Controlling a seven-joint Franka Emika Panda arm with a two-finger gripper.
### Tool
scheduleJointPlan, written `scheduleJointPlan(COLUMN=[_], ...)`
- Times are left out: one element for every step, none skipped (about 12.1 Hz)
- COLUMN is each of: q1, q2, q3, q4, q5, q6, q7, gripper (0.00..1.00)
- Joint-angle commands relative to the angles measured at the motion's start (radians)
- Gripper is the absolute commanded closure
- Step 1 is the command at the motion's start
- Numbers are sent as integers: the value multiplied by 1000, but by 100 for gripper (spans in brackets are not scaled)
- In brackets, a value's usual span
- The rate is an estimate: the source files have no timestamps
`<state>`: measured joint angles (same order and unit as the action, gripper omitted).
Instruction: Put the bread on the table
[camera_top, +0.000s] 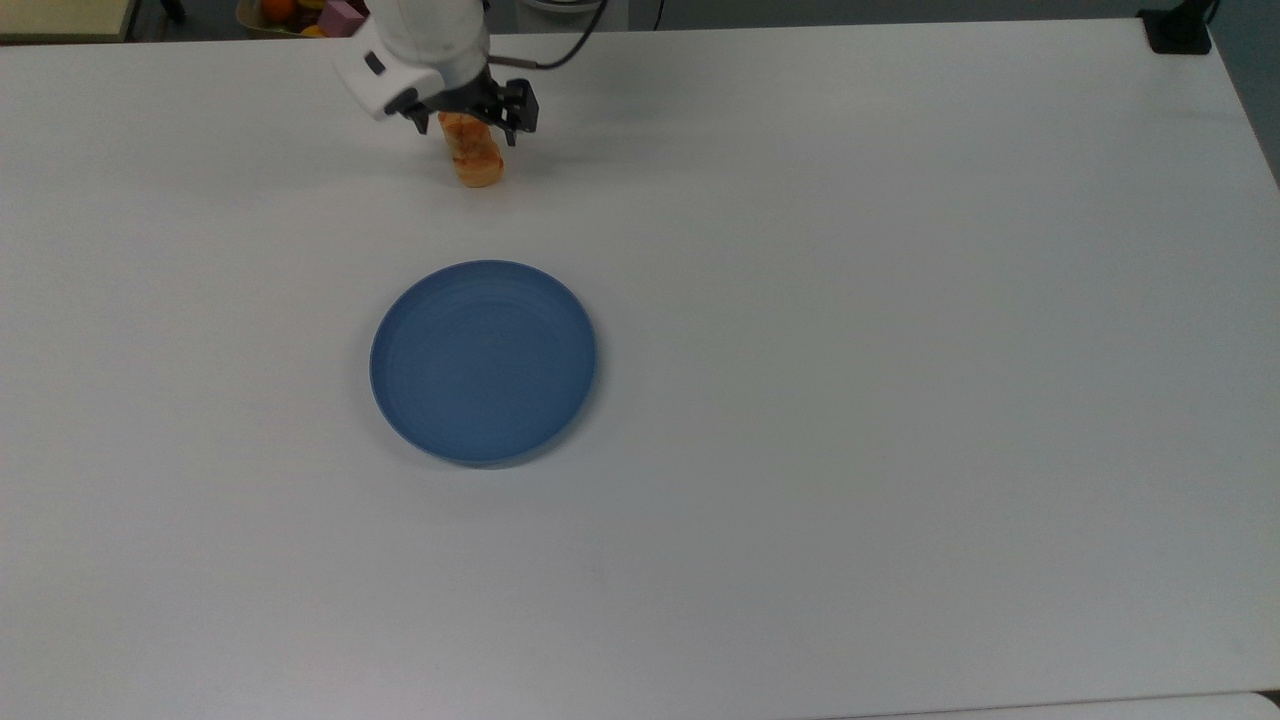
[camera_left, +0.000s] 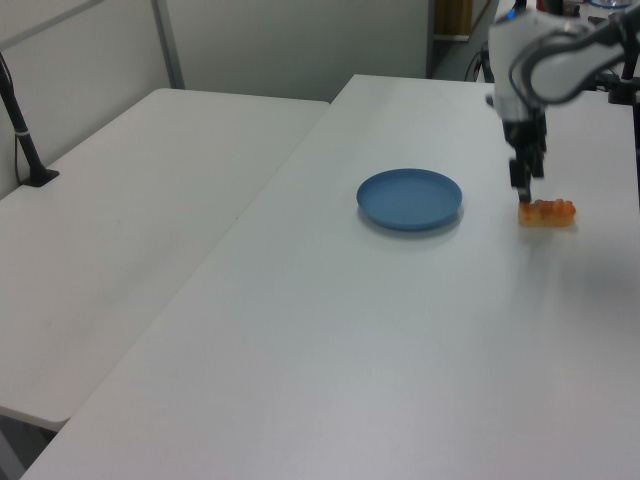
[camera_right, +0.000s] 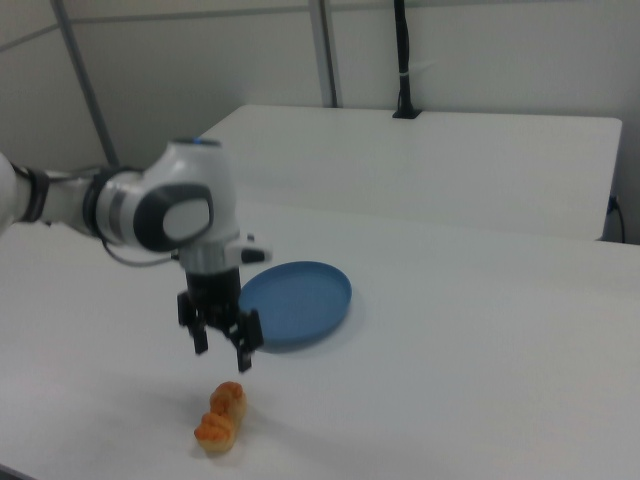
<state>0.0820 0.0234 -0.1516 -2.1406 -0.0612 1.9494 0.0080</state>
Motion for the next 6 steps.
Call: scheduleJointPlan(q1=[-5, -5, -4, -4, -4, -5], q2=[-7, -5, -2, 4, 7, 9], q3=[18, 18, 23, 35, 38, 38], q4=[314, 370, 417, 456, 479, 502], q5=[111, 121, 122, 123, 123, 121], q6=[-219, -240, -244, -241, -241, -245], q7=[20, 13, 10, 13, 18, 9], gripper=[0, 0, 0, 0, 0, 0])
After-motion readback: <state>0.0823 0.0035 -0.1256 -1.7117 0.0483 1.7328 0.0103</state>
